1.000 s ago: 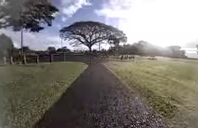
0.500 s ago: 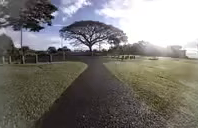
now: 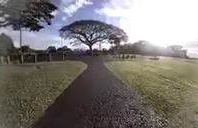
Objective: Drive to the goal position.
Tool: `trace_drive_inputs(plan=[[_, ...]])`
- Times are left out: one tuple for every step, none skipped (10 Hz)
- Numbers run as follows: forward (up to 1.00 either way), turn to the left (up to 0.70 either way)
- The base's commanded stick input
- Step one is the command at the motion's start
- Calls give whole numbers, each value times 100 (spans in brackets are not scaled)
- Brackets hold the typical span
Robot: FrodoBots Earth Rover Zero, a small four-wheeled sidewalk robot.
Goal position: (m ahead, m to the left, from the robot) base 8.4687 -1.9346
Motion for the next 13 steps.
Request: trace_drive_inputs(plan=[[45,0],[45,0],[45,0],[45,0],[45,0],[45,0],[45,0],[45,0],[45,0],[45,0],[45,0],[45,0],[45,0]])
